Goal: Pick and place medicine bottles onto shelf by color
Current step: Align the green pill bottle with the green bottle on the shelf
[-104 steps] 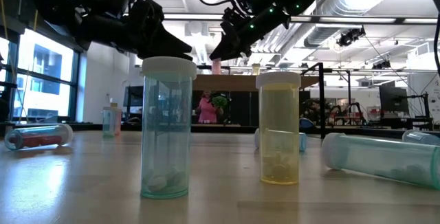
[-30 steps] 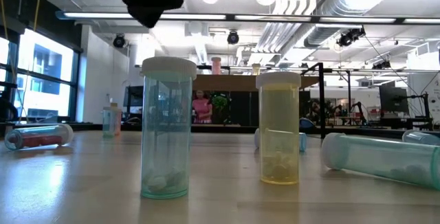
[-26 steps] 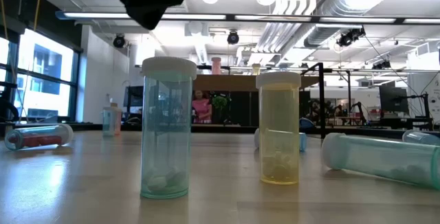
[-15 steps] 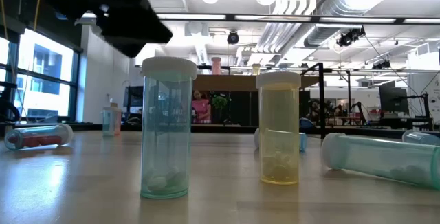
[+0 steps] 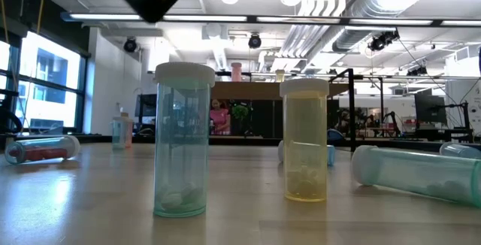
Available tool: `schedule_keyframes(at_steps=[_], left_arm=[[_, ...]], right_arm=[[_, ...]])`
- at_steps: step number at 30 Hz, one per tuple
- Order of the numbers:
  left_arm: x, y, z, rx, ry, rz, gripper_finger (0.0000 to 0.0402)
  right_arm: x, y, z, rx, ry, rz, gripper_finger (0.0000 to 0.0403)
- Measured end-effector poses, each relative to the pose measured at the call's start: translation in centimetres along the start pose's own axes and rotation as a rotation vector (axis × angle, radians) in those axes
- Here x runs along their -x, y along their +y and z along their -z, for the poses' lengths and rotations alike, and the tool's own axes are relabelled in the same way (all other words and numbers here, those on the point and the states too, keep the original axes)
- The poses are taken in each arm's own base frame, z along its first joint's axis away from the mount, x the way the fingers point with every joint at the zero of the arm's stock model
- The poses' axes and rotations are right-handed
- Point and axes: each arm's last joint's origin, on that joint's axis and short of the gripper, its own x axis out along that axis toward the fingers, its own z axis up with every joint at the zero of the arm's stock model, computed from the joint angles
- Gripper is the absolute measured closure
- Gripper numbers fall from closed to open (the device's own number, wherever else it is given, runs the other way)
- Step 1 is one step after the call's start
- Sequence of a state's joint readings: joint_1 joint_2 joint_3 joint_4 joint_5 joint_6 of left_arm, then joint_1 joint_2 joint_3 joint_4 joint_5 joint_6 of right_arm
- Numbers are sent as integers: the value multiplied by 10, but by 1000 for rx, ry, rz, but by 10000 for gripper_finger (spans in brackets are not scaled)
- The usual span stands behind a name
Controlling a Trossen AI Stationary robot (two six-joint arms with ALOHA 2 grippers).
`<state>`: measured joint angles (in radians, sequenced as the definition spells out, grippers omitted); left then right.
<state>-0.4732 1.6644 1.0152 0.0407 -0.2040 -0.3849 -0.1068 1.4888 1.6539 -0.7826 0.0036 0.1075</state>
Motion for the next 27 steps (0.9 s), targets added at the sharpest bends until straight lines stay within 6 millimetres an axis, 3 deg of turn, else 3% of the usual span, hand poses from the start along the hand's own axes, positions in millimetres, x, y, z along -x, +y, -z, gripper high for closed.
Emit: schedule_keyframes(at_steps=[5, 15, 27], left_arm=[[-11, -7, -5, -38, 53, -40, 188], [-38, -7, 19, -96, 137, -84, 188], [-42, -7, 22, -95, 133, -80, 188]], right_arm=[[0, 4, 1, 9, 5, -8, 247], [0, 3, 3, 9, 23, 1, 247], [0, 3, 3, 10, 23, 1, 247]])
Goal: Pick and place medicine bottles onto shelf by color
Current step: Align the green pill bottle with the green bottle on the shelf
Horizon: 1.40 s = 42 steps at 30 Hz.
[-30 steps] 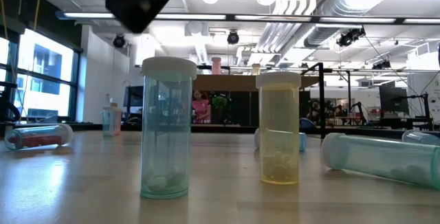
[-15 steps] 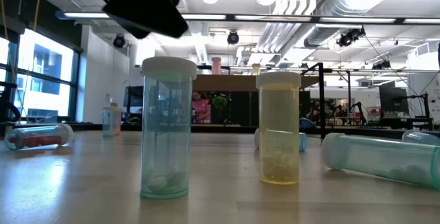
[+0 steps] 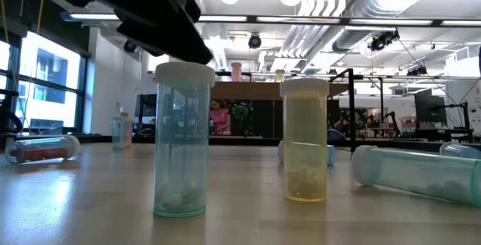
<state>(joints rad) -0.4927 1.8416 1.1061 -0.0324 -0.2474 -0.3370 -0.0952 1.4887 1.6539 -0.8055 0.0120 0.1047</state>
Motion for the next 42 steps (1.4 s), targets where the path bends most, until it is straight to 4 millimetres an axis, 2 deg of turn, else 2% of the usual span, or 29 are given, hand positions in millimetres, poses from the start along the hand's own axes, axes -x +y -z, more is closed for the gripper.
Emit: schedule_keyframes(at_steps=[11, 24, 32, 42], left_arm=[[-21, -2, 10, -7, -3, 2, 188], [-23, -2, 11, -5, -7, 1, 188], [-38, -4, 21, -9, 8, 19, 188], [-38, -5, 20, -15, -8, 29, 216]], right_arm=[[0, 0, 0, 0, 3, 1, 247], [0, 0, 1, 0, 6, 1, 247], [0, 0, 1, 0, 6, 1, 247], [0, 0, 1, 0, 8, 2, 247]])
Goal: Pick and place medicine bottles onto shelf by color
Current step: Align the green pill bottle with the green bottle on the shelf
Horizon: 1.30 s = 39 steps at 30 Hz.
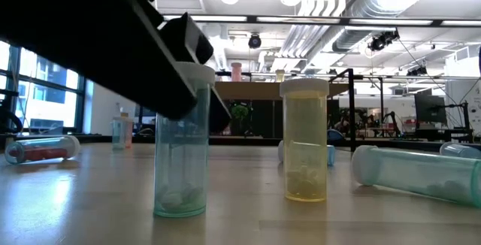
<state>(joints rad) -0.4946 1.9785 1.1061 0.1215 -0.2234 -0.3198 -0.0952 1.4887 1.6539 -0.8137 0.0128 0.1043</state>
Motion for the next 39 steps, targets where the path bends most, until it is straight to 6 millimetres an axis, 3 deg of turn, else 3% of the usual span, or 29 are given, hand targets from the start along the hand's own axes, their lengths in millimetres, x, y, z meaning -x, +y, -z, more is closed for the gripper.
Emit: schedule_keyframes(at_steps=[10, 29, 39], left_arm=[[18, 8, -9, -6, 41, -19, 222], [18, 7, -11, 7, 29, 7, 223], [18, 7, -11, 7, 33, 7, 269]], right_arm=[[0, 0, 1, 0, 8, 1, 247], [0, 0, 1, 0, 13, 2, 247], [0, 0, 1, 0, 13, 2, 247]])
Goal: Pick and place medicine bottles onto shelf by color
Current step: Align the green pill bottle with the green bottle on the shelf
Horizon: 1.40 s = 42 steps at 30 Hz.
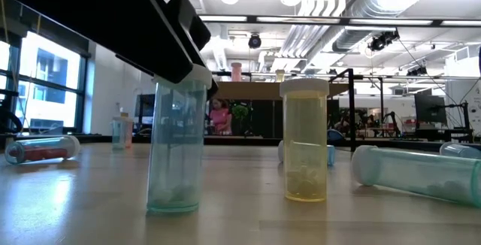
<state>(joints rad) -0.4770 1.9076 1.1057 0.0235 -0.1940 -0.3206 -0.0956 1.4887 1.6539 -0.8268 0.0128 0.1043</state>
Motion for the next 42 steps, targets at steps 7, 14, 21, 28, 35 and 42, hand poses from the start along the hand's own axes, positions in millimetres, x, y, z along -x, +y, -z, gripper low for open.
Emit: schedule_keyframes(at_steps=[7, 14, 21, 28, 35, 42], left_arm=[[0, 0, 0, 0, -3, 2, 285], [8, -1, -5, -18, -17, 20, 283], [31, 1, -20, -92, -56, 41, 283], [75, 18, -37, -156, -68, -60, 282], [123, 48, -49, -190, -70, -242, 282], [163, 93, -57, -192, -64, -378, 282]], right_arm=[[0, 0, 0, 0, 0, 0, 247], [0, 0, 0, 0, 0, -1, 247], [0, 0, 0, 0, 0, 0, 247], [0, 0, 0, 17, -1, -1, 247], [0, 0, -2, 17, -22, -3, 247], [0, 0, -6, 37, -66, 4, 247]])
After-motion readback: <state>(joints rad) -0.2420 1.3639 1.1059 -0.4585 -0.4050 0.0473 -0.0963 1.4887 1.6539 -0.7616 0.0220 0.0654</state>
